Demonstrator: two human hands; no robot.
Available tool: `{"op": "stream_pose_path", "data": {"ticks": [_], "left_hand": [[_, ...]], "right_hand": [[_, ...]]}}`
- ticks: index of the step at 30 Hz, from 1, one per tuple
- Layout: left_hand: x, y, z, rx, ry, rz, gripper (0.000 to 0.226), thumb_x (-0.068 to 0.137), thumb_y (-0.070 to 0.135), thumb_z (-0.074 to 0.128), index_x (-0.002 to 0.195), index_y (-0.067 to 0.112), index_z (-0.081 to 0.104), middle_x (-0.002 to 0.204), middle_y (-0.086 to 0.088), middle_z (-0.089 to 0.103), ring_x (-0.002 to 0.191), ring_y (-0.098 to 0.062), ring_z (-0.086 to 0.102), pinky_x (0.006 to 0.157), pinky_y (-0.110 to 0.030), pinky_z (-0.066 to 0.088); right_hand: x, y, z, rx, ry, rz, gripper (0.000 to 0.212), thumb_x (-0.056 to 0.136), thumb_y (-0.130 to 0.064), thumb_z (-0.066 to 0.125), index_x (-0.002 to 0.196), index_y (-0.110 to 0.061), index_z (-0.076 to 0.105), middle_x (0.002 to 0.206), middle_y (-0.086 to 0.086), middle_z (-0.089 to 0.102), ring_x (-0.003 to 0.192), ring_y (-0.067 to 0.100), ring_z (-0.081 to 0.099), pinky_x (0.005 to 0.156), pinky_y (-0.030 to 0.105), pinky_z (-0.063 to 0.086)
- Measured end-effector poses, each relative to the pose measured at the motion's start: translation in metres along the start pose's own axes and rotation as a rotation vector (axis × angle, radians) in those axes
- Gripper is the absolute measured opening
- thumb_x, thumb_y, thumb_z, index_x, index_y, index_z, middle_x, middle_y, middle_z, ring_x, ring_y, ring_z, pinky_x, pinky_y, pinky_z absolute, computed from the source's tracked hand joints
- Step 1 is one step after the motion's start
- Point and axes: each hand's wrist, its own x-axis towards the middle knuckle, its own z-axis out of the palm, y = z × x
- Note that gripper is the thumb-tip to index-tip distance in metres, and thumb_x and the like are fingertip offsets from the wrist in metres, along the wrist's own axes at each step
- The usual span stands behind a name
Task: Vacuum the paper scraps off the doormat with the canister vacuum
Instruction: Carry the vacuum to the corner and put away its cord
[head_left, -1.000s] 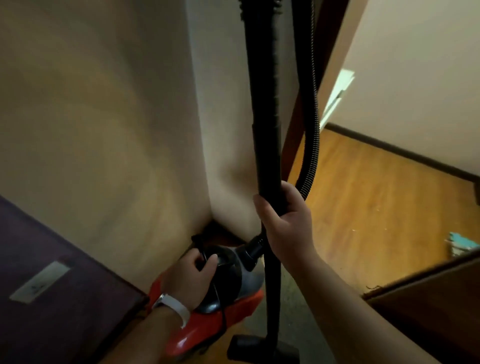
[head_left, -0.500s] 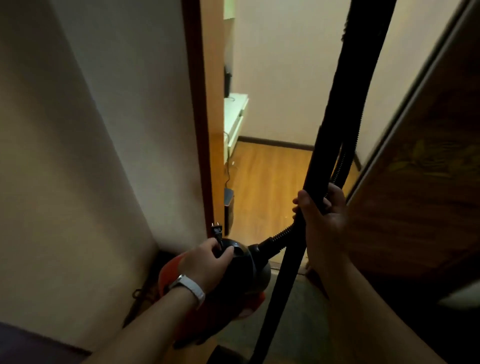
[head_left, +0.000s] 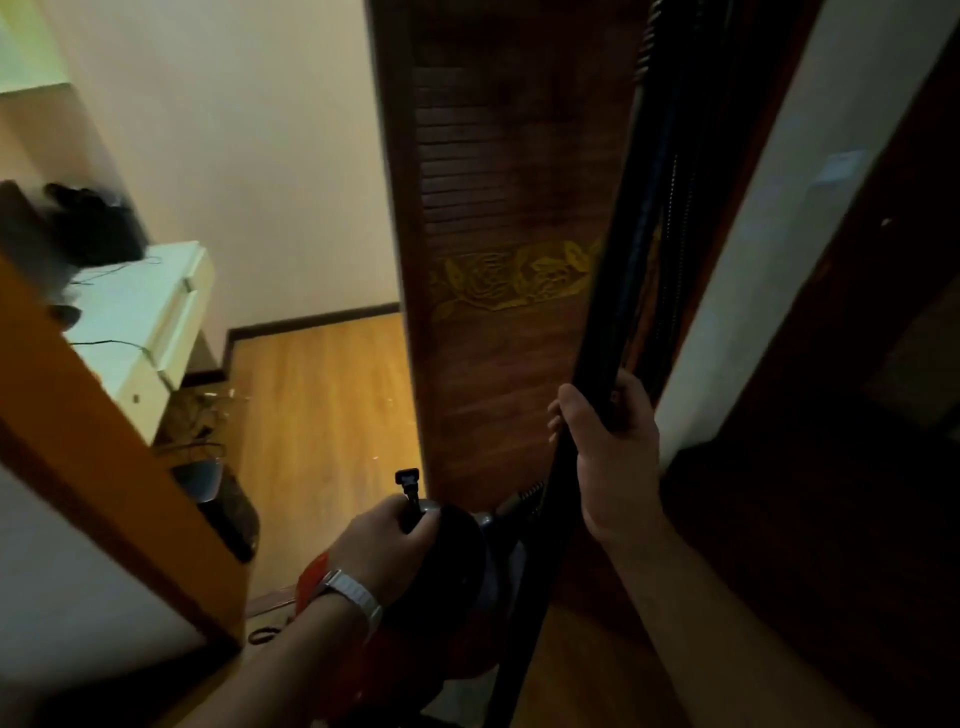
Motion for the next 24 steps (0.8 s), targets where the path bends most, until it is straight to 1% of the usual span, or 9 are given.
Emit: {"op": "stream_pose_path", "data": {"ticks": [2,6,9,11,13,15,18,22,24], "left_hand": [[0.009,0.051,0.028,-0.019,-0.026,0.038,0.031,0.084,0.061,0.052,0.076,0.030,0.055,0.068,0.008,0.062,0.061,-0.014,0.060,0.052,-0.028,0.046],[0.025,0.151,0.079,-0.095,-0.093,0.122,0.027,0.084,0.057,0.055,0.072,0.033,0.053,0.065,0.010,0.062,0.059,-0.011,0.061,0.048,-0.023,0.039],[0.041,0.221,0.116,-0.109,-0.171,0.203,0.030,0.081,0.059,0.053,0.071,0.031,0.055,0.067,0.009,0.065,0.061,-0.011,0.064,0.052,-0.026,0.050],[0.052,0.265,0.140,-0.119,-0.219,0.257,0.031,0.079,0.060,0.052,0.075,0.030,0.058,0.069,0.009,0.066,0.064,-0.012,0.065,0.058,-0.029,0.055],[0.064,0.305,0.164,-0.109,-0.245,0.326,0.034,0.080,0.059,0.053,0.076,0.026,0.060,0.069,0.007,0.066,0.065,-0.014,0.064,0.060,-0.031,0.055],[0.080,0.342,0.192,-0.110,-0.289,0.392,0.034,0.083,0.056,0.055,0.075,0.023,0.061,0.067,0.006,0.065,0.064,-0.013,0.062,0.057,-0.028,0.049],[0.104,0.393,0.242,-0.150,-0.383,0.450,0.038,0.080,0.058,0.055,0.069,0.022,0.059,0.063,0.007,0.063,0.063,-0.013,0.062,0.056,-0.027,0.048],[0.146,0.453,0.306,-0.212,-0.578,0.525,0.038,0.078,0.059,0.054,0.065,0.024,0.053,0.062,0.008,0.059,0.065,-0.018,0.062,0.053,-0.027,0.041],[0.170,0.486,0.333,-0.272,-0.633,0.564,0.034,0.079,0.057,0.057,0.069,0.024,0.058,0.066,0.008,0.063,0.065,-0.013,0.063,0.055,-0.030,0.049]], "right_hand": [[0.021,-0.018,-0.050,-0.055,0.056,-0.014,0.023,0.089,-0.011,0.070,0.109,-0.013,0.060,0.077,0.003,0.064,0.070,0.017,0.061,0.065,0.028,0.053],[0.050,-0.057,-0.142,-0.101,0.157,-0.043,0.019,0.091,-0.009,0.069,0.104,-0.020,0.063,0.079,0.003,0.063,0.073,0.016,0.060,0.069,0.029,0.052],[0.067,-0.081,-0.205,-0.190,0.263,-0.069,0.019,0.088,-0.021,0.073,0.104,-0.029,0.066,0.093,0.004,0.069,0.087,0.018,0.067,0.080,0.032,0.056],[0.079,-0.094,-0.239,-0.256,0.347,-0.079,0.029,0.080,-0.035,0.076,0.107,-0.032,0.066,0.099,0.006,0.070,0.093,0.020,0.068,0.083,0.037,0.057],[0.093,-0.103,-0.271,-0.296,0.436,-0.088,0.035,0.079,-0.035,0.074,0.112,-0.032,0.062,0.099,0.002,0.069,0.091,0.017,0.069,0.081,0.033,0.056],[0.108,-0.109,-0.300,-0.351,0.496,-0.105,0.035,0.081,-0.034,0.072,0.115,-0.032,0.060,0.100,0.003,0.069,0.091,0.017,0.068,0.080,0.029,0.055],[0.133,-0.113,-0.345,-0.428,0.585,-0.125,0.039,0.077,-0.040,0.070,0.114,-0.033,0.060,0.099,0.006,0.068,0.089,0.018,0.067,0.077,0.028,0.056],[0.174,-0.110,-0.398,-0.482,0.728,-0.165,0.027,0.087,-0.023,0.071,0.111,-0.030,0.060,0.089,0.005,0.066,0.079,0.021,0.062,0.073,0.035,0.053],[0.201,-0.110,-0.420,-0.495,0.779,-0.195,0.025,0.091,-0.016,0.068,0.112,-0.025,0.060,0.085,0.004,0.063,0.075,0.022,0.058,0.070,0.036,0.051]]}}
